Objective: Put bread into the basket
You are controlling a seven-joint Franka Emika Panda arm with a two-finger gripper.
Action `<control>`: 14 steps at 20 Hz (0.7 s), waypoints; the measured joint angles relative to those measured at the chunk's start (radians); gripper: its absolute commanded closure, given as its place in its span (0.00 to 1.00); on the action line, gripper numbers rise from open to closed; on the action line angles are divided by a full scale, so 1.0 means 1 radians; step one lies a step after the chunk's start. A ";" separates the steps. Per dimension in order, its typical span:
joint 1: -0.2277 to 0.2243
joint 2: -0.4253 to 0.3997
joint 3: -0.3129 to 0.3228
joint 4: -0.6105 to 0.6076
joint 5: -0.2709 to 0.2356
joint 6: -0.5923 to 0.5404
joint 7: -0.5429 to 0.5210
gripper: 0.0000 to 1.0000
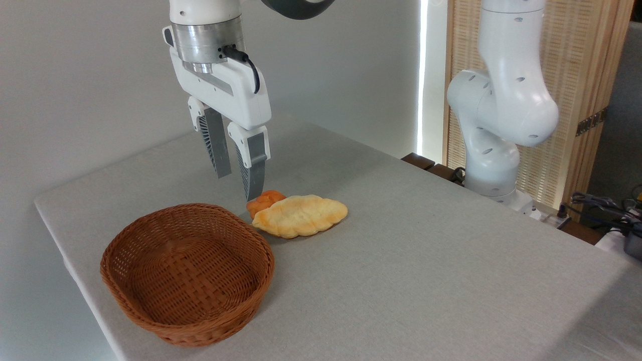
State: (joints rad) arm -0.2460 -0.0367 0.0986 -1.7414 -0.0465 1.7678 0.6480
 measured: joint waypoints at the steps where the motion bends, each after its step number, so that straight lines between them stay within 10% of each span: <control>1: 0.000 0.000 0.000 0.000 0.000 0.000 0.000 0.00; 14: -0.023 0.029 -0.013 -0.010 0.000 -0.004 0.002 0.00</control>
State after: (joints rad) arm -0.2691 -0.0076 0.0853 -1.7511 -0.0465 1.7635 0.6504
